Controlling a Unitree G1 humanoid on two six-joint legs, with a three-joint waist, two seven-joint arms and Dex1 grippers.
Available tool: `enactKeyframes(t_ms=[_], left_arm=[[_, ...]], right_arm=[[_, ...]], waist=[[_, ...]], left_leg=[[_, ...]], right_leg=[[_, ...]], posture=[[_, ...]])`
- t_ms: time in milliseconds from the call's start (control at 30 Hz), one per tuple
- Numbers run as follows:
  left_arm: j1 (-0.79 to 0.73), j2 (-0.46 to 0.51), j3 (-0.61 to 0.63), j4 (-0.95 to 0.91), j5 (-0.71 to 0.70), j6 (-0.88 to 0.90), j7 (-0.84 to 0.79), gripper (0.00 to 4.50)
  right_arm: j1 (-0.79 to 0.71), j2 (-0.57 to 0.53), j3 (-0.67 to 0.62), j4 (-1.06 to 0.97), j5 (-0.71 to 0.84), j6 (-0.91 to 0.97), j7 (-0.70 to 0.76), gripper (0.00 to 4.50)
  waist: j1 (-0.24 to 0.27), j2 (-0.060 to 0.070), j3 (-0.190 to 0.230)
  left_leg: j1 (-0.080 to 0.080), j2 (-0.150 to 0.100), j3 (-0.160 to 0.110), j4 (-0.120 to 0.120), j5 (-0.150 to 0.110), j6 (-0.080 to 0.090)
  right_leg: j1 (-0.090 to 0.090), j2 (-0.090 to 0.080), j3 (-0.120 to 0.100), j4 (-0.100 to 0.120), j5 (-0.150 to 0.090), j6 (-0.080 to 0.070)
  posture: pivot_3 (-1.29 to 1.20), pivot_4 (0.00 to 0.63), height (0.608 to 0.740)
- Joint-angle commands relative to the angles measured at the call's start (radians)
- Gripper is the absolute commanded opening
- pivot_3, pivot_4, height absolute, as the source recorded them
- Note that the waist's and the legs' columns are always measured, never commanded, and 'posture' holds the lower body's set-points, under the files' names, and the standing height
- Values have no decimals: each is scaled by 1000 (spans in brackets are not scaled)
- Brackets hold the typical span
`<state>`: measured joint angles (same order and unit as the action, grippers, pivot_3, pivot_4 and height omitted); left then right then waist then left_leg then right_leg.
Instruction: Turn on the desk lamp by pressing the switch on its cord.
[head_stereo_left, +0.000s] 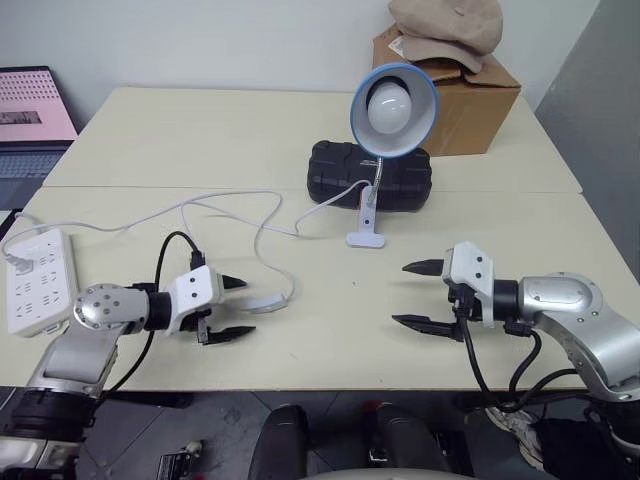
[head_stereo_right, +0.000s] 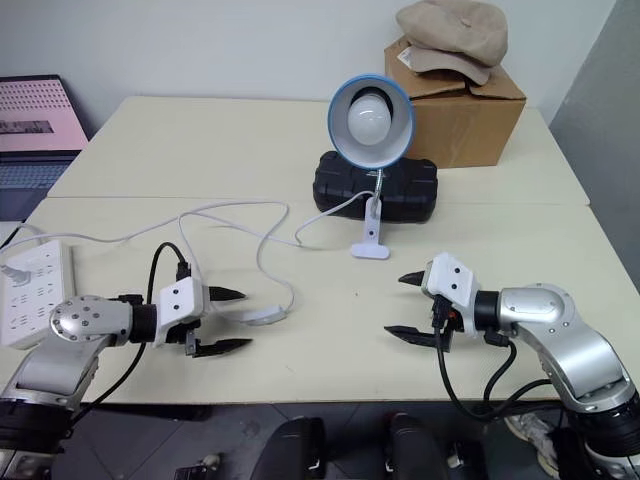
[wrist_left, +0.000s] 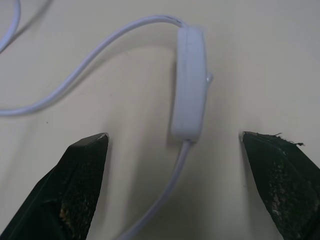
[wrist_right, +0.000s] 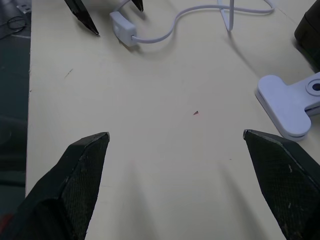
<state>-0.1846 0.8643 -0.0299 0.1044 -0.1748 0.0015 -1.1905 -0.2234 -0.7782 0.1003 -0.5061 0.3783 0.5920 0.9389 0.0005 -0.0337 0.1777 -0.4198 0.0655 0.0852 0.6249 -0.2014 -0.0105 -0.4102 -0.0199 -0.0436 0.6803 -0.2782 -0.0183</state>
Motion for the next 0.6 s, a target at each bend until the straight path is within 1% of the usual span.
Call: enactKeyframes(t_ms=[33, 100, 133, 167, 200, 267, 433, 467, 500, 600], left_arm=[[-17, -14, -8, 14, 3, -31, -7, 4445], [-17, -16, -10, 15, -1, -36, -11, 4445], [-15, -15, -10, 13, -4, -35, -16, 4068], [-14, -15, -10, 13, -5, -35, -19, 3969], [-12, -14, -9, 11, -6, -34, -22, 3675], [-8, -12, -7, 8, -7, -34, -26, 3321], [-9, -17, -8, -17, -16, -19, -28, 2186], [-7, -19, -9, -26, -19, -16, -28, 2064], [-6, -20, -11, -32, -20, -14, -30, 1813], [1, -16, -17, -68, -32, -2, -46, 1260]], right_arm=[[-7, -2, -19, -32, 16, -3, -5, 4500], [-8, -3, -18, -30, 15, -4, -5, 4500], [-9, -3, -18, -28, 15, -4, -4, 4500], [-11, -3, -18, -26, 16, -4, -3, 4500], [-12, -3, -18, -26, 15, -5, -3, 4500], [-15, -3, -17, -24, 15, -6, -2, 4500], [-21, -3, -13, -17, 13, -10, 3, 4500], [-21, -3, -14, -17, 14, -10, 4, 4500], [-21, -4, -14, -17, 14, -10, 5, 4500], [-20, -6, -14, -18, 15, -8, 9, 4500]], waist=[[-1, 0, 0], [-1, 0, 0], [-1, 0, 0], [-1, 0, 0], [-1, 0, 0], [-1, 0, 0], [-1, 0, 0], [-1, 0, 0], [-1, 0, 0], [-1, 0, 0]], left_leg=[[0, 0, 0, 0, 0, 0], [0, 0, 0, 1, 0, 0], [0, 0, 0, 1, 0, 0], [0, 0, 0, 1, 0, 0], [0, 0, 0, 2, 0, 0], [0, 0, 0, 2, 0, 0], [0, 0, 0, 2, 0, 0], [0, 0, 0, 2, 0, 0], [0, 0, 0, 2, 0, 0], [0, 0, 0, 2, 0, 0]], right_leg=[[0, 0, 0, 0, 0, 0], [0, 0, 0, 0, 0, 1], [1, 0, 0, 0, 1, 1], [1, 0, 0, 0, 1, 1], [1, 0, 0, 0, 1, 1], [1, 0, 0, 0, 1, 1], [1, 0, 0, 0, 1, 2], [1, 0, 0, 0, 1, 2], [1, 0, 0, 0, 1, 2], [1, 0, 0, 0, 1, 2]], posture=[[0, 150, 740], [0, 150, 740], [0, 150, 740], [0, 150, 740], [0, 150, 740], [0, 150, 740], [0, 150, 740], [0, 150, 740], [0, 150, 740], [0, 150, 740]])
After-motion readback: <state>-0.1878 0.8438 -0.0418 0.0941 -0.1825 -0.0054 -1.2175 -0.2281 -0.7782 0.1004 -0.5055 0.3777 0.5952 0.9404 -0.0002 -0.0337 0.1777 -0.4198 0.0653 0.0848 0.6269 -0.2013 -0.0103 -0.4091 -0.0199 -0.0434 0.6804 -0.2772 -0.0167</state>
